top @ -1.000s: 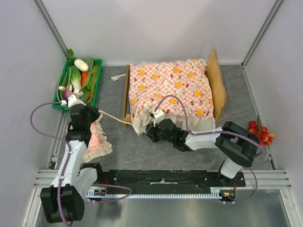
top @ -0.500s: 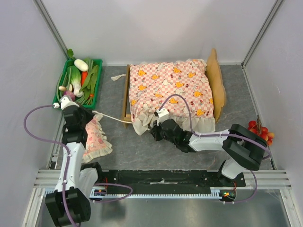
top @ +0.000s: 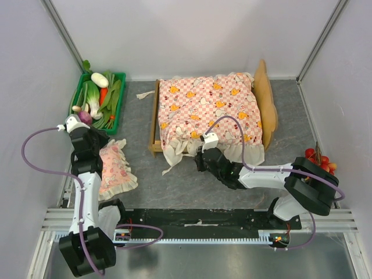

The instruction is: Set up the pet bed

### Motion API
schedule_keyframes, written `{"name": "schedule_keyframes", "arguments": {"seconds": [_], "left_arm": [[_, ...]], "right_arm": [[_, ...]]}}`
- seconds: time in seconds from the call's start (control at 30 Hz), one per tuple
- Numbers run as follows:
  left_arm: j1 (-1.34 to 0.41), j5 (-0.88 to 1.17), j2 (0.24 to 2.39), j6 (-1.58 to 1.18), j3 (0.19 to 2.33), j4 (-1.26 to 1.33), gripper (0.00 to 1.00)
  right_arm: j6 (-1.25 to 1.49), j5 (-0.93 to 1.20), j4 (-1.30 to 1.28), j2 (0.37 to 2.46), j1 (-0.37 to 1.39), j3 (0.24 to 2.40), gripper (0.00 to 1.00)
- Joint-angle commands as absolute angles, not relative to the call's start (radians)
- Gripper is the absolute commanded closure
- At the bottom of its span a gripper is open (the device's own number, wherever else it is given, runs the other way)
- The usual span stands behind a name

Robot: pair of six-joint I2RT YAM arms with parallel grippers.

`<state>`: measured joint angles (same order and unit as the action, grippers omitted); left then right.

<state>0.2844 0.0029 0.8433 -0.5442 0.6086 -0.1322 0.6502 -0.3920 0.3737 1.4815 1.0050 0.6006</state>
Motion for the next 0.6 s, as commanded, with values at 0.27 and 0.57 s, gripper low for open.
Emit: {"name": "schedule_keyframes", "arguments": {"seconds": [0.27,0.57], "left_arm": [[0.050,0.249,0.813,-0.534,0.542,-0.161,0.67],[-0.513,-0.070,0.745,-0.667,0.419,-0.294,0.49]], "right_arm": [[0.583,-0.173,0.440,1.572,1.028,0.676,1.00],[0.569,-0.167,0.419,1.569,1.026,0.704,1.00]]}}
